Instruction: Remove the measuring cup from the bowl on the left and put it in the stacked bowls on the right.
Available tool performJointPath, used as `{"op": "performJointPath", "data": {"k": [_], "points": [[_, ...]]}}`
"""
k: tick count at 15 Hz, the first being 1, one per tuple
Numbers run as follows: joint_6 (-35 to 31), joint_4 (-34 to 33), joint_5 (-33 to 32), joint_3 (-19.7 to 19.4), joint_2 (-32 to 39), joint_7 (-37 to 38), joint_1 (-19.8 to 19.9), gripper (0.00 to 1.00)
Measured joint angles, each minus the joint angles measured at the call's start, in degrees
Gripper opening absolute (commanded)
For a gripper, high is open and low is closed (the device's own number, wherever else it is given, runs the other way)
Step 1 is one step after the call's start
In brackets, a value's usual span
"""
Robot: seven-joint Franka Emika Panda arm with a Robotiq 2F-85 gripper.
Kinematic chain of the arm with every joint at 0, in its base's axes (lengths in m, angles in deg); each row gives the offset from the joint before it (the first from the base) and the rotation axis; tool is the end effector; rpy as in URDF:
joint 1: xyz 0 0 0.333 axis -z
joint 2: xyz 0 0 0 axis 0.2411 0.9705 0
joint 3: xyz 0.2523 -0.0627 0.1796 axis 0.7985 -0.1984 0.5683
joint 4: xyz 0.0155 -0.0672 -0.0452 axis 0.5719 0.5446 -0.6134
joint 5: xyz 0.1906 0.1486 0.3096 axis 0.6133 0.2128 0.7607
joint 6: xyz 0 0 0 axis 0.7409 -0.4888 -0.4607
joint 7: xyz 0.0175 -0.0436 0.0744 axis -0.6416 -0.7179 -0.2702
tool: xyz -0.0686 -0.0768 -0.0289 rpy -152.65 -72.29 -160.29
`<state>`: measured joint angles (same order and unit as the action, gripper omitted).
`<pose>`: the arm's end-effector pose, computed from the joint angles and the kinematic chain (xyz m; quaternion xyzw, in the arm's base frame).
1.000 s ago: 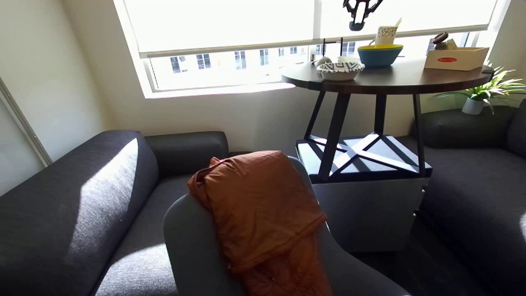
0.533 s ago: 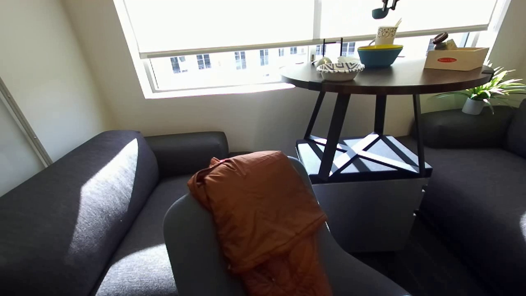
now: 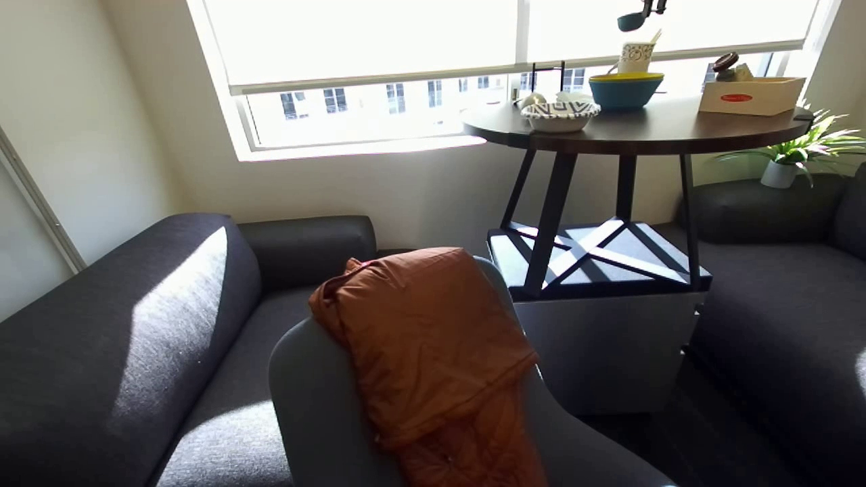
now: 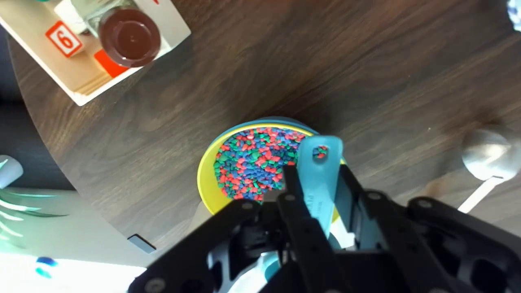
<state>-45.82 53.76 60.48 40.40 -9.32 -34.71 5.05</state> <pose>0.6776 -0.2845 0.6171 0.9610 -0.2265 0.1210 0.1029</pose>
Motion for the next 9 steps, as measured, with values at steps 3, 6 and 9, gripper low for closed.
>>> {"op": "performJointPath", "data": {"k": [3, 6, 9], "points": [[3.4, 0.0, -0.6, -0.1, -0.7, -10.4, 2.1, 0.06], [5.6, 0.0, -0.5, 0.3, -1.1, -19.6, 4.0, 0.06], [6.4, 1.0, -0.8, 0.4, -0.9, -23.5, 4.4, 0.26]]}}
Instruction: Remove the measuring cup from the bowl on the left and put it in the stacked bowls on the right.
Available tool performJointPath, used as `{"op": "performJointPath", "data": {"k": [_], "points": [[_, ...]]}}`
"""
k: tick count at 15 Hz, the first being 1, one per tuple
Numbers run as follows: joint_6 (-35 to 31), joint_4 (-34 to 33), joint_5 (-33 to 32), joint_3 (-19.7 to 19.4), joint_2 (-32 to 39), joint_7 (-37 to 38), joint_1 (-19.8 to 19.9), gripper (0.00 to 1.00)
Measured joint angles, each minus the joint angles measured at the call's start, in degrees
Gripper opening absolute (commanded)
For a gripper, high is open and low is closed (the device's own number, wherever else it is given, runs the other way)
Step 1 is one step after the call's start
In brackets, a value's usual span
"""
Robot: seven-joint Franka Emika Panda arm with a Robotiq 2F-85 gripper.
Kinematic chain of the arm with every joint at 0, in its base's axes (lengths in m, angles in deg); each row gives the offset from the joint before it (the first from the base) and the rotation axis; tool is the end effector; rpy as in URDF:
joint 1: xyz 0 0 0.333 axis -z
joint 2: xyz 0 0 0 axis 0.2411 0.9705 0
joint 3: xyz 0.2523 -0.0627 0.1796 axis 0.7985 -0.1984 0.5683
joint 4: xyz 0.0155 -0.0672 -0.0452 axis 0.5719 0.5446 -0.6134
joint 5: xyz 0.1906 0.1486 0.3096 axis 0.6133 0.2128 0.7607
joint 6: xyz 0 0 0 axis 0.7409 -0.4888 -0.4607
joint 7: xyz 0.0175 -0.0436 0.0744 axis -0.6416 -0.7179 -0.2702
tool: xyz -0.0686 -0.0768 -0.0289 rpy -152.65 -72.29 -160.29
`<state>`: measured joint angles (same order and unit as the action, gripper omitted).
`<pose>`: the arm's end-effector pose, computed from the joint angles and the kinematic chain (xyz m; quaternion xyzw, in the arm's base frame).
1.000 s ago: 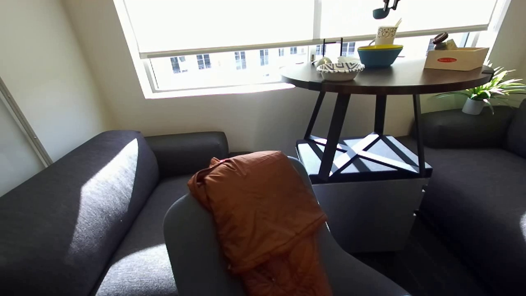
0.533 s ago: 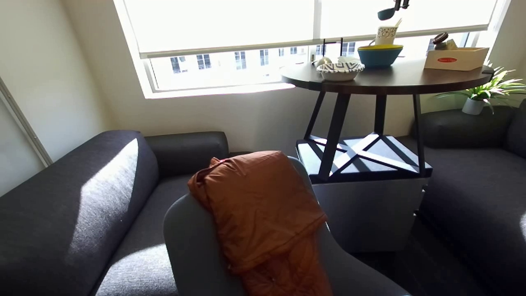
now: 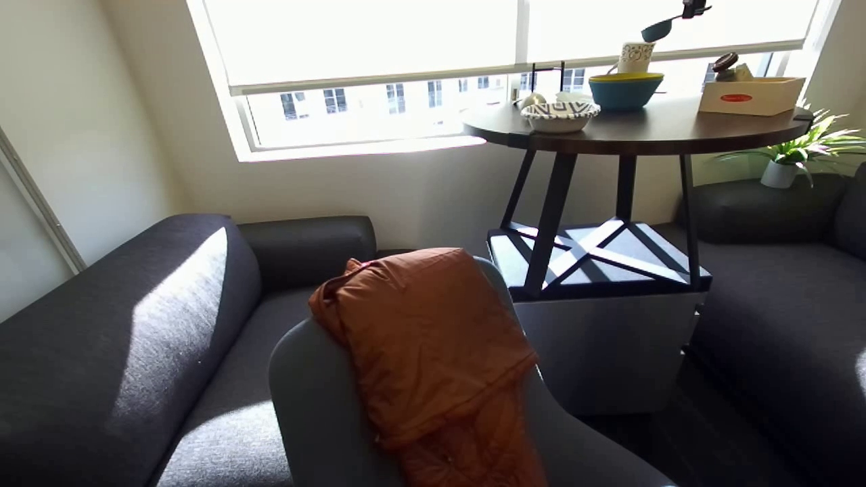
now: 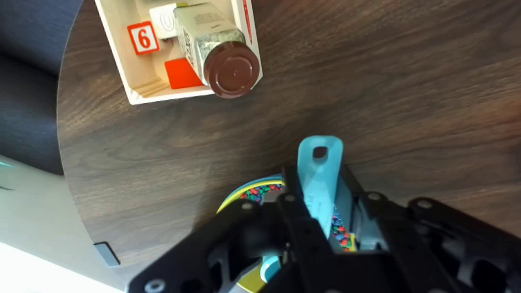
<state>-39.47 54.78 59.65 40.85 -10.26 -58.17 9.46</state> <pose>0.6423 -0.3319 0.6091 0.9909 -0.0691 0.0408 0.1084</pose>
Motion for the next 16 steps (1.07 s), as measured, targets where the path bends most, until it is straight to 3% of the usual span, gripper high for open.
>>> {"op": "performJointPath", "data": {"k": [2, 3, 7, 15, 16], "points": [[0.0, 0.1, -0.5, -0.4, 0.6, 1.6, -0.2, 0.26], [0.0, 0.1, -0.6, -0.4, 0.8, 1.9, -0.3, 0.06], [-0.7, -0.3, -0.7, -0.3, 1.4, 0.7, 0.0, 0.06], [-3.2, -0.2, 2.1, 3.2, 5.5, -11.0, 3.5, 0.06], [-3.3, -0.2, 2.8, 3.8, 5.9, -11.4, 3.9, 0.15]]}}
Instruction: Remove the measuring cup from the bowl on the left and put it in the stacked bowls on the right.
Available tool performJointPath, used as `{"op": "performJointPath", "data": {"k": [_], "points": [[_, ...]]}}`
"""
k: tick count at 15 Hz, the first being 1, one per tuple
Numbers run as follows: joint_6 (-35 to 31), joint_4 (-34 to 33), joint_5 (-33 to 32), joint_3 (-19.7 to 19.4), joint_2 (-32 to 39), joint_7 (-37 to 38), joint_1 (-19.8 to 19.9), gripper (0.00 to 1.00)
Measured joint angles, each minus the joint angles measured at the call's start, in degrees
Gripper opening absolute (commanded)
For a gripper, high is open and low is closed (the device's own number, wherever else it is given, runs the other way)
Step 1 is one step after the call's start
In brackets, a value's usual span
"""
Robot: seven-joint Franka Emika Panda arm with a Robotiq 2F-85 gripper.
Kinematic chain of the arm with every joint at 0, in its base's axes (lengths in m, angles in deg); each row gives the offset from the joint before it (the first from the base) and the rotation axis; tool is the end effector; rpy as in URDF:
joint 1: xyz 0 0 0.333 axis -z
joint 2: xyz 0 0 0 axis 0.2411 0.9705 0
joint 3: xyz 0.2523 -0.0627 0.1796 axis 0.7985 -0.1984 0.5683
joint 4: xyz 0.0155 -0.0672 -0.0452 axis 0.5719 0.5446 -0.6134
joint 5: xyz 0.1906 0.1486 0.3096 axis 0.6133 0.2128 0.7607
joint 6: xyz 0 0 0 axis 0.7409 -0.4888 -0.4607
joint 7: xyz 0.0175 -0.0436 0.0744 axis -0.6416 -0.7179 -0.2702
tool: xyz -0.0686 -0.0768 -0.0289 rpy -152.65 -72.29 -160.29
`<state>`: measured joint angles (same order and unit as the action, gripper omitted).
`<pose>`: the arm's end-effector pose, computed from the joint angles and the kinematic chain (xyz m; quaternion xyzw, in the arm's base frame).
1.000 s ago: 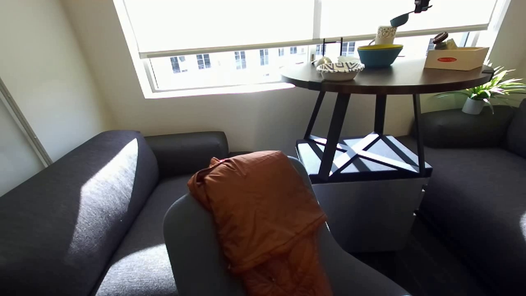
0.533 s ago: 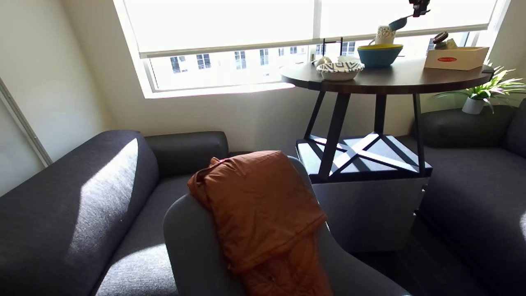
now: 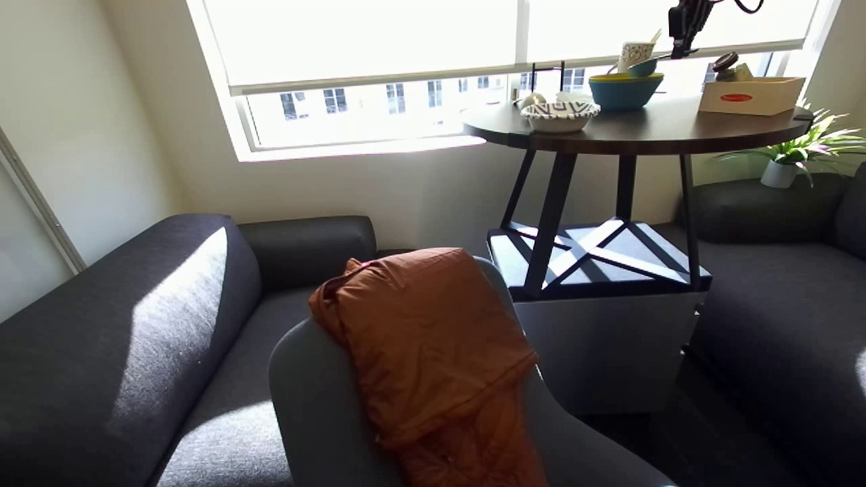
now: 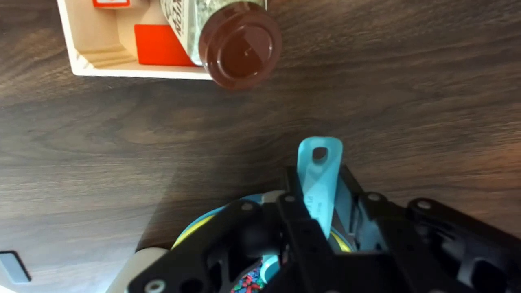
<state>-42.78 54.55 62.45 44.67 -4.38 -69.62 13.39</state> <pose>0.6588 -0.3657 0.5386 0.9972 0.0266 0.0330 0.0624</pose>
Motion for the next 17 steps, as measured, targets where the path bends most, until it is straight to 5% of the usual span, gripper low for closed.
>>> {"op": "performJointPath", "data": {"k": [2, 3, 4, 11, 17], "points": [[-0.6, -0.1, 0.8, 0.7, 0.6, -0.2, 0.4, 0.06], [-0.8, -0.1, 1.0, 0.8, 0.7, -0.2, 0.5, 0.51], [-1.0, -0.1, 1.0, 0.8, 0.8, -0.2, 0.6, 0.51], [-1.1, -0.3, 2.6, 1.2, 0.7, 1.1, 1.6, 1.0], [5.6, -1.1, 9.3, 5.8, -5.3, -3.8, 5.5, 1.0]]}}
